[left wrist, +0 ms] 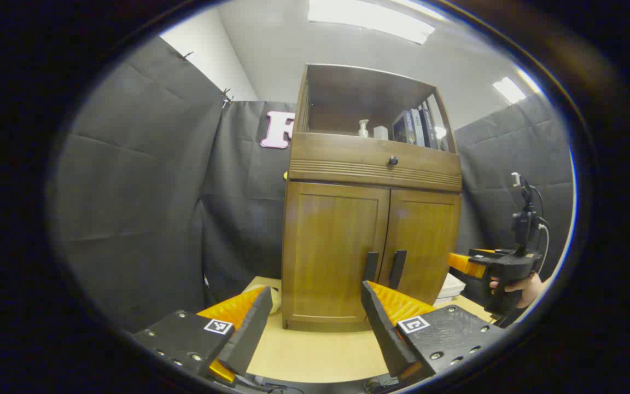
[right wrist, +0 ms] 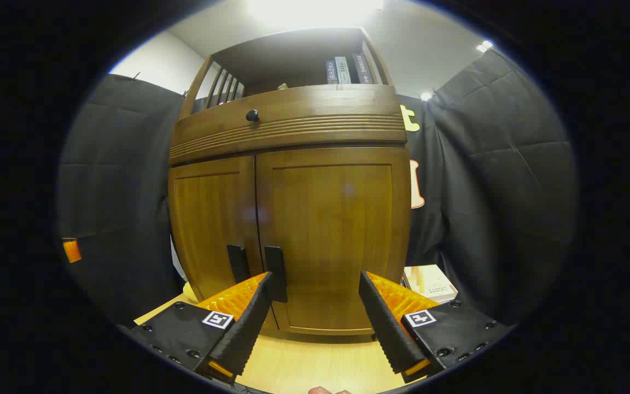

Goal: Open the right door of the double-door shoe cabinet with the right hand, and open the left door with the left hand.

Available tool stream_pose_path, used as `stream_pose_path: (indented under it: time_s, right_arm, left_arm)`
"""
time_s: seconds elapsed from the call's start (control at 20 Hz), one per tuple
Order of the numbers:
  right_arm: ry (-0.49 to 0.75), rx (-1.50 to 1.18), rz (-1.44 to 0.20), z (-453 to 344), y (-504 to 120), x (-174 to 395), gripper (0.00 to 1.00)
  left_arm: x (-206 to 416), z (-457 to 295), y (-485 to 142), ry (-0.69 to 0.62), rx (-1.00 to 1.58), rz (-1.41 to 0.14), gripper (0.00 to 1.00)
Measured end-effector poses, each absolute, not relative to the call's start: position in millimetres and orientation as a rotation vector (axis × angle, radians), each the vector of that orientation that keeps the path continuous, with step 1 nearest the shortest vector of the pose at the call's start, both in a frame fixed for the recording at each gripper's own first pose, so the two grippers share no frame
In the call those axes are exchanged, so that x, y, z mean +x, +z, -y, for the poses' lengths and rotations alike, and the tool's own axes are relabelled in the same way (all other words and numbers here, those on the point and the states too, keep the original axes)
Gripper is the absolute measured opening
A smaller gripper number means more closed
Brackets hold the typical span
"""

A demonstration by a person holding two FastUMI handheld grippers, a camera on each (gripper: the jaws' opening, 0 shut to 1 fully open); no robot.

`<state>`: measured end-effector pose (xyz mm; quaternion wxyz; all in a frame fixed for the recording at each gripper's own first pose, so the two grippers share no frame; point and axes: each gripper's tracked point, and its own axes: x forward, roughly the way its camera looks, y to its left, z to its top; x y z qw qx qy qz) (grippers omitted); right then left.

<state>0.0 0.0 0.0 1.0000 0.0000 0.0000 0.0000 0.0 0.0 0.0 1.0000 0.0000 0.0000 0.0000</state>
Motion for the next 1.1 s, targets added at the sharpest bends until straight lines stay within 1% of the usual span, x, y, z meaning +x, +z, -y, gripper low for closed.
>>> stream_pose_path:
  time_s: [0.15,0.2,0.25,0.35,0.4,0.45,0.5,0.55,0.6,0.65,0.7,0.85,1.1]
  right_arm:
    - [-0.009,0.012,0.015,1.1,4.5,-9.3,0.93]
    - [-0.013,0.017,0.015,1.0,3.7,-11.1,0.98]
    - [-0.019,0.016,0.009,2.4,1.2,-12.9,0.98]
    - [-0.036,0.009,-0.009,6.7,-5.9,-17.8,0.98]
    - [-0.042,0.007,-0.019,8.4,-9.2,-19.7,0.93]
    - [-0.045,0.006,-0.025,9.9,-11.2,-21.9,0.93]
    - [-0.052,0.005,-0.031,11.4,-13.3,-24.6,0.98]
    - [-0.056,0.004,-0.034,13.1,-14.2,-26.1,0.93]
    - [-0.054,0.006,-0.033,13.3,-14.6,-27.5,0.98]
    - [-0.042,0.006,-0.025,11.6,-11.9,-28.2,0.98]
    - [-0.031,0.004,-0.015,10.0,-10.2,-28.1,0.93]
    - [-0.022,0.001,0.007,9.4,-2.4,-21.6,0.93]
    - [-0.015,0.033,0.034,3.0,12.2,0.2,0.93]
  left_arm:
    - [-7.4,-3.5,-6.5,-0.002,-0.009,0.001,0.94]
    - [-6.7,-3.1,-11.5,-0.006,-0.009,-0.008,0.94]
    - [-6.5,-4.3,-14.0,-0.007,-0.008,-0.017,0.94]
    - [-6.7,-4.3,-18.3,-0.013,-0.015,-0.026,0.94]
    - [-7.8,-1.7,-21.0,-0.019,-0.022,-0.028,0.94]
    - [-8.8,-0.8,-23.0,-0.020,-0.031,-0.028,0.94]
    - [-12.8,-0.6,-27.8,-0.017,-0.044,-0.028,0.94]
    - [-15.7,1.3,-31.3,-0.017,-0.060,-0.028,0.94]
    - [-16.3,3.2,-35.8,-0.018,-0.076,-0.029,0.94]
    - [-15.9,4.1,-39.3,-0.020,-0.093,-0.033,0.94]
    - [-15.3,5.8,-44.9,-0.019,-0.108,-0.040,0.94]
    - [-17.0,10.0,-58.5,-0.013,-0.145,-0.050,0.94]
    - [-22.1,13.5,-62.5,-0.008,-0.193,-0.044,0.94]
